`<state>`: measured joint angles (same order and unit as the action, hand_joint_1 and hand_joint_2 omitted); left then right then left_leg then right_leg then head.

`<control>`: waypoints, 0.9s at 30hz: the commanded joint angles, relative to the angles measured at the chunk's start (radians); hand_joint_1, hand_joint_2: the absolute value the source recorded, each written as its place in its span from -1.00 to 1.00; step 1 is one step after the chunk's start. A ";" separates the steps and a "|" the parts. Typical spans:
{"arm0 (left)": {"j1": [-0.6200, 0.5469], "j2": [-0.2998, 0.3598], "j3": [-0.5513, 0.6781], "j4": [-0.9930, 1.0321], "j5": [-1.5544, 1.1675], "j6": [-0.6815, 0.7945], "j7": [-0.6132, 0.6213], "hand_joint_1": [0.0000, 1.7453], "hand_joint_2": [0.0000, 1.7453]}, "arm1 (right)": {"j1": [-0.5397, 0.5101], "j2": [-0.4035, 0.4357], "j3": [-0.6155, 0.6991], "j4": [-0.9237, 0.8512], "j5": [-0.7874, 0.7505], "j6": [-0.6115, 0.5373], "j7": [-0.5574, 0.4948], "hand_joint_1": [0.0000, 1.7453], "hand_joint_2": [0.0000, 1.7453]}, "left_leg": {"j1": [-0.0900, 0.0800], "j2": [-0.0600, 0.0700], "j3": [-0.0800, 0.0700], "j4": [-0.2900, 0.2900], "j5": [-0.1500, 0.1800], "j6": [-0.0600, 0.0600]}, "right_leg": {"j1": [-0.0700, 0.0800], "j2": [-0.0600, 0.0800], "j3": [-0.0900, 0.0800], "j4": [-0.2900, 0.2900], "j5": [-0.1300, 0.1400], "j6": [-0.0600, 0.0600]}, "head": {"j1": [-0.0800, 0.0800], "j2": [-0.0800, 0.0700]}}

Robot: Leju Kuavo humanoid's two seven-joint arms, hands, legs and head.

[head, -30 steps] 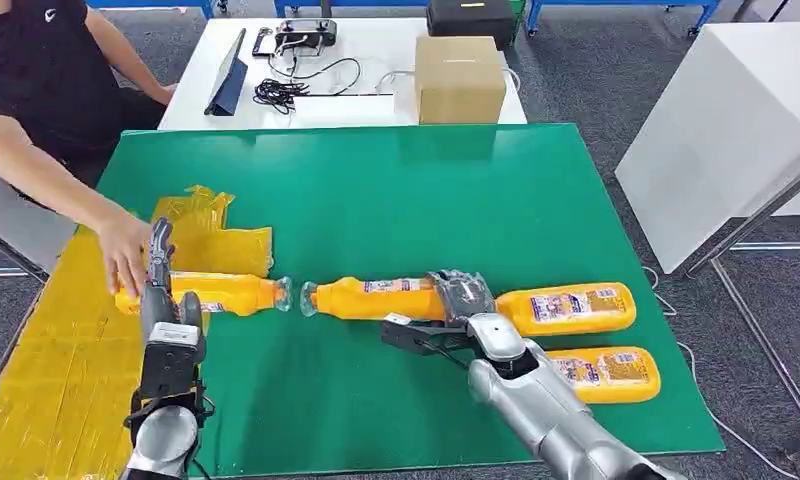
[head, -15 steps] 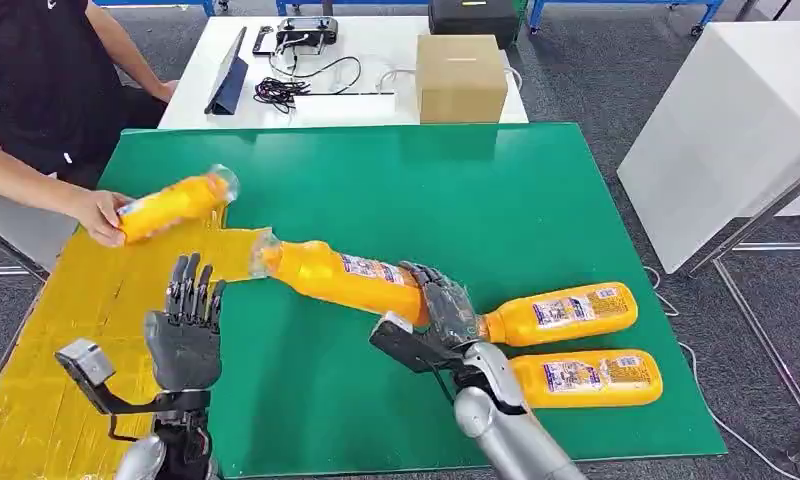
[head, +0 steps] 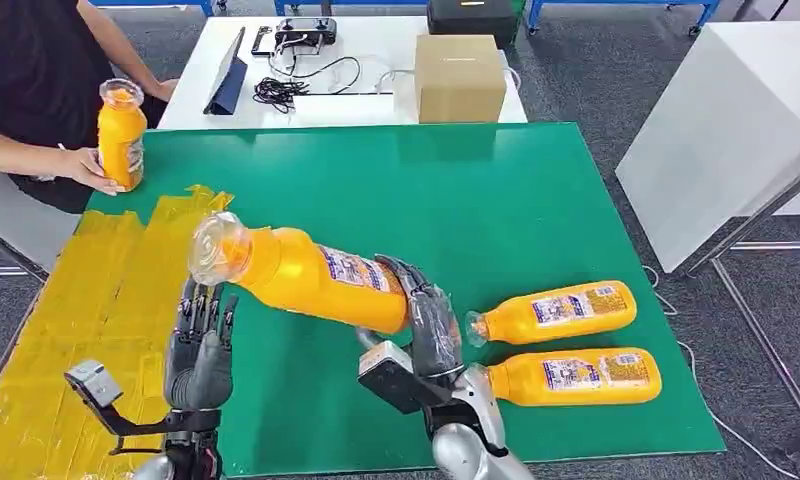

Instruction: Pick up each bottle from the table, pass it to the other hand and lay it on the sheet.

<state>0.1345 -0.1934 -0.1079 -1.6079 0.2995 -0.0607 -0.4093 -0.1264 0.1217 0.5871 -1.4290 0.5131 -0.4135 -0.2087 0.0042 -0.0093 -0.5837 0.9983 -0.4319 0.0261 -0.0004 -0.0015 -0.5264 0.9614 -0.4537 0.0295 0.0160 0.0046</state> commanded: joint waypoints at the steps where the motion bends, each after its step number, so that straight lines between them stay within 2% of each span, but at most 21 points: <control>1: -0.040 0.015 -0.058 0.027 -0.025 0.024 -0.009 -1.00 1.00 | -0.064 -0.003 0.041 0.067 -0.019 0.004 0.002 1.00 1.00 | 0.001 0.002 0.004 -0.001 -0.002 -0.001 | 0.001 0.001 0.004 -0.001 -0.001 0.000 | 0.000 0.000; 11: -0.038 0.021 -0.064 0.026 -0.027 0.023 -0.010 -1.00 1.00 | -0.067 -0.005 0.048 0.071 -0.023 0.013 0.011 1.00 1.00 | 0.000 0.002 0.003 -0.001 -0.001 -0.001 | 0.000 0.001 0.003 -0.001 0.000 0.000 | 0.000 0.000; 24: -0.047 0.034 -0.144 -0.026 -0.053 0.015 -0.050 -1.00 1.00 | -0.144 0.035 0.131 0.219 -0.002 0.089 0.081 1.00 1.00 | 0.000 0.003 0.006 -0.001 -0.002 -0.001 | 0.000 0.002 0.005 -0.002 -0.001 0.000 | 0.000 0.000; 27: -0.044 0.037 -0.150 -0.047 -0.041 0.000 -0.051 -1.00 1.00 | -0.157 0.048 0.162 0.263 0.004 0.115 0.089 1.00 1.00 | 0.000 0.003 0.002 -0.001 -0.001 -0.001 | 0.000 0.002 0.002 -0.001 0.000 0.000 | 0.000 0.000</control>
<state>0.1144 -0.1900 -0.2232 -1.6350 0.2400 -0.0397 -0.4593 -0.2051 0.1579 0.6660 -1.3341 0.5058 -0.3365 -0.1385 0.0043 -0.0087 -0.5839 0.9982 -0.4320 0.0260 -0.0004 -0.0013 -0.5267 0.9614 -0.4537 0.0295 0.0160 0.0046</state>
